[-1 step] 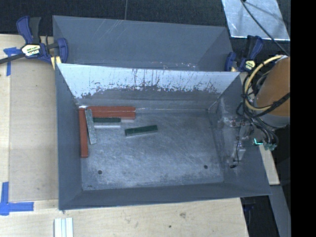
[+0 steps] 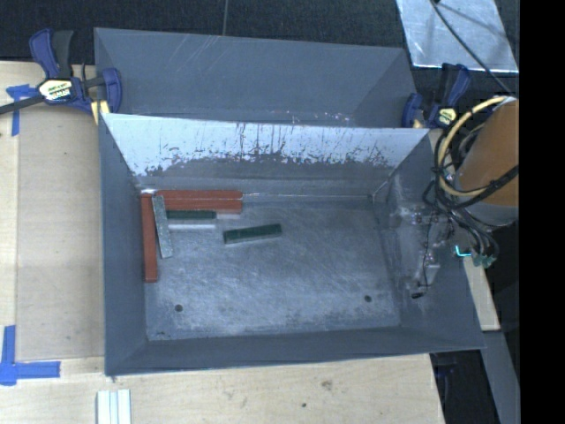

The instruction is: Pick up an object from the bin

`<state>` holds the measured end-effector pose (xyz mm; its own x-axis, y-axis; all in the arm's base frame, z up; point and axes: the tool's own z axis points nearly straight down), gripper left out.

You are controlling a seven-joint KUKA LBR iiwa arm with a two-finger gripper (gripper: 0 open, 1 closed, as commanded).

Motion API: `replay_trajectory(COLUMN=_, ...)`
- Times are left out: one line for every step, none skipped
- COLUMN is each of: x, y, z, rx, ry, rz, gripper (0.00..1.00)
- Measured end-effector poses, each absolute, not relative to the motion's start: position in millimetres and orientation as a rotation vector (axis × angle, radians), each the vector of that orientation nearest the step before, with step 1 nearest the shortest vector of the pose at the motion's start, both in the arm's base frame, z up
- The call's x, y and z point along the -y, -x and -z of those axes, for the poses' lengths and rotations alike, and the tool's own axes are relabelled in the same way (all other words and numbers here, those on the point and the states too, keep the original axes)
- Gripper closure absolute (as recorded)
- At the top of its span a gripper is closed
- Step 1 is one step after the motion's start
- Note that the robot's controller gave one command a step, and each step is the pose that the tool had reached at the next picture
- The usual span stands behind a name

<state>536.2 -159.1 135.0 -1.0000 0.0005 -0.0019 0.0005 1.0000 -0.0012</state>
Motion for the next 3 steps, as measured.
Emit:
replay_trajectory(x=159.1, y=-536.9, z=-135.3, rx=-3.138, ry=0.002, rz=0.002, gripper=0.0)
replay_trajectory(x=145.1, y=-497.3, z=-157.1, rx=-3.138, ry=0.137, rz=0.001, gripper=0.0)
replay_trajectory(x=97.2, y=-494.2, z=-163.4, rx=-3.122, ry=0.358, rz=-0.001, gripper=0.0)
